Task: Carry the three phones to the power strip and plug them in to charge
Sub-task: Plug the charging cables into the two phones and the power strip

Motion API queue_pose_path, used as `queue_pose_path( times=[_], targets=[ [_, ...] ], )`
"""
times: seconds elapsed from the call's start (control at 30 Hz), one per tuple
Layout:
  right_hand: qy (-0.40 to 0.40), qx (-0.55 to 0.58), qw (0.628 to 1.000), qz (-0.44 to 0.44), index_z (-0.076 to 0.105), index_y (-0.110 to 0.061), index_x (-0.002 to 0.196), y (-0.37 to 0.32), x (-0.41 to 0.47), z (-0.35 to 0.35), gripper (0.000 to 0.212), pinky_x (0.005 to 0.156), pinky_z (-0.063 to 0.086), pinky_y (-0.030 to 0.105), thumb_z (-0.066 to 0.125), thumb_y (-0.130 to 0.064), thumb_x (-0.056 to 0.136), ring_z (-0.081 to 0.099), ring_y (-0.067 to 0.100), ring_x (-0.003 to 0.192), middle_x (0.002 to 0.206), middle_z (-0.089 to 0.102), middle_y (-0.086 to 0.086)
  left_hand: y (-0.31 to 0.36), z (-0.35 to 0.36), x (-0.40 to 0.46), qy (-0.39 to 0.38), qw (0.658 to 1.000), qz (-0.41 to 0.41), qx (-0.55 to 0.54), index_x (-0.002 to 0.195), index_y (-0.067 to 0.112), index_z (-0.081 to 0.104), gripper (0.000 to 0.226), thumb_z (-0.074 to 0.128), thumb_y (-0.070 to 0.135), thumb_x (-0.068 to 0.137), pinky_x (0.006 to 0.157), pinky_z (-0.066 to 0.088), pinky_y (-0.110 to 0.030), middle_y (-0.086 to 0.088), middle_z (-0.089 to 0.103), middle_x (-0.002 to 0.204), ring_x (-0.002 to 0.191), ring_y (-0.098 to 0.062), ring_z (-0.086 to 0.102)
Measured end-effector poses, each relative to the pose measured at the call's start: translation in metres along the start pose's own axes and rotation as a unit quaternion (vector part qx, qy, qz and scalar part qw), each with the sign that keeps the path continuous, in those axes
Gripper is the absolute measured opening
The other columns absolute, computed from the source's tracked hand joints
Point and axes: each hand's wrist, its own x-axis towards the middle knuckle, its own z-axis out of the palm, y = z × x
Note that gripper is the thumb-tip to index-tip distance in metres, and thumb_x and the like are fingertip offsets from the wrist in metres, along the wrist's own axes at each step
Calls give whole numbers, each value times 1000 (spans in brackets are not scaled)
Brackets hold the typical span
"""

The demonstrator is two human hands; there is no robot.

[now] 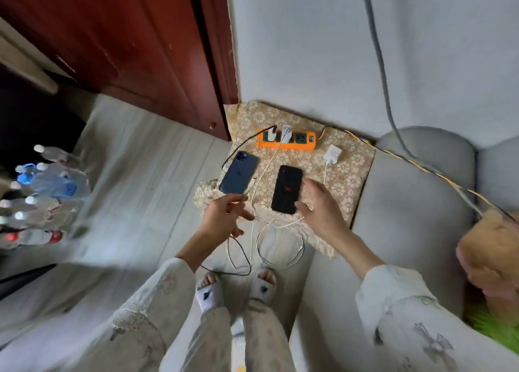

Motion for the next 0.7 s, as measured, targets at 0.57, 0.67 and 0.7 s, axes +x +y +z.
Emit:
queue_pose_path(
  times=[0.57, 0.67, 0.7],
  targets=[
    [44, -71, 939, 335, 10, 5, 141, 43, 157, 134, 111, 100, 35, 56, 68, -57, 69, 19, 36, 134, 146, 17, 20, -130, 22, 61, 62, 997, -27, -28, 83, 23, 63, 25, 43, 18, 95, 41, 38, -7, 10, 38, 44, 36, -2, 40],
    [47, -30, 925, 376, 5, 8, 140, 46, 157, 137, 111, 100, 35, 56, 70, -50, 71, 19, 35, 134, 146, 16, 19, -128, 14, 62, 63, 995, -45, -65, 82, 27, 63, 25, 44, 18, 95, 46, 46, -13, 12, 44, 40, 39, -3, 41],
    [54, -28, 926, 374, 6, 9, 140, 47, 157, 139, 110, 98, 37, 55, 71, -48, 71, 22, 36, 132, 144, 18, 20, -126, 11, 62, 68, 994, -46, -72, 80, 27, 63, 25, 45, 17, 94, 46, 45, -13, 11, 47, 41, 39, -4, 43]
  ],
)
